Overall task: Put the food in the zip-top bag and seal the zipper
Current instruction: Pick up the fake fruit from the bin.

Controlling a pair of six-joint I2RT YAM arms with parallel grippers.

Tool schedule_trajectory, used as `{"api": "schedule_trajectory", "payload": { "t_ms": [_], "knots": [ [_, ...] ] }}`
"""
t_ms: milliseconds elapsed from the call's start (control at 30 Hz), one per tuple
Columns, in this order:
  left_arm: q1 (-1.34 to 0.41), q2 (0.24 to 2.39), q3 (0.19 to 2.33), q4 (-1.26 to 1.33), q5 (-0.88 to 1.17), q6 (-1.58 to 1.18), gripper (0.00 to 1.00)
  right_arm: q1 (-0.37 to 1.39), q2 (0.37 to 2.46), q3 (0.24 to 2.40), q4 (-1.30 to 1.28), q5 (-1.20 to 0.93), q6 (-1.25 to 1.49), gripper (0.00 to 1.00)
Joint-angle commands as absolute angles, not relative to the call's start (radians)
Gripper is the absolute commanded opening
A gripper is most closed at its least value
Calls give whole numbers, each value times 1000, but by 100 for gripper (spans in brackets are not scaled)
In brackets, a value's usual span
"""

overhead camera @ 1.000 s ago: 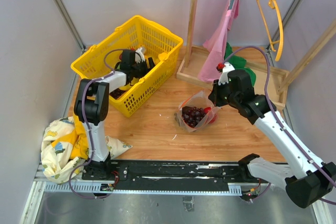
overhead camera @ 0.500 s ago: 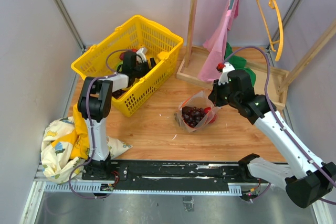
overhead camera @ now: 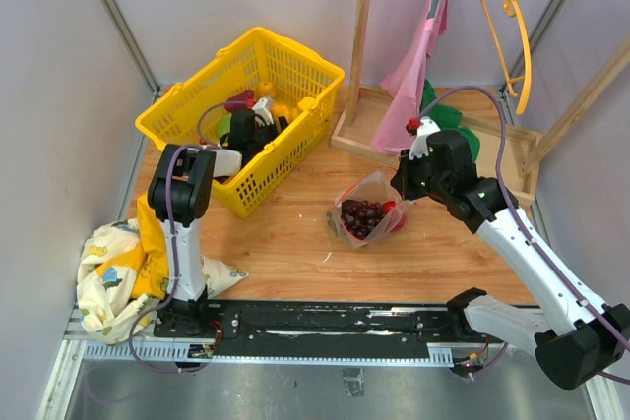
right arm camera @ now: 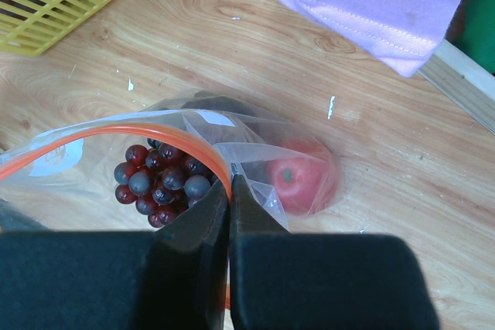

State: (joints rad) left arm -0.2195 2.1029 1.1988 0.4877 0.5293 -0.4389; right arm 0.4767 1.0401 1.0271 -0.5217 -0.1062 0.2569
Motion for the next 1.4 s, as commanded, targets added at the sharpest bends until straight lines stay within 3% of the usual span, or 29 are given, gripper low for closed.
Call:
{"api": "schedule_trajectory", "payload": {
  "t_ms": [0,200,733,1033,1367],
  "knots": [
    [-229,2011,1136,520,474,-404,51,462,1034,1022,-526,-119,248,1],
    [-229,1881,1081,521,398,-365,39,462,1026,1023,-530,-126,249,1],
    [-218,1591,982,458,171,-286,36,462,1034,1049,-535,-133,250,1],
    [-212,1586,998,409,81,-334,35,462,1040,1052,-529,-147,254,1],
    [-209,1498,1031,349,151,-347,34,462,1032,1058,-535,-144,248,1]
  ]
}}
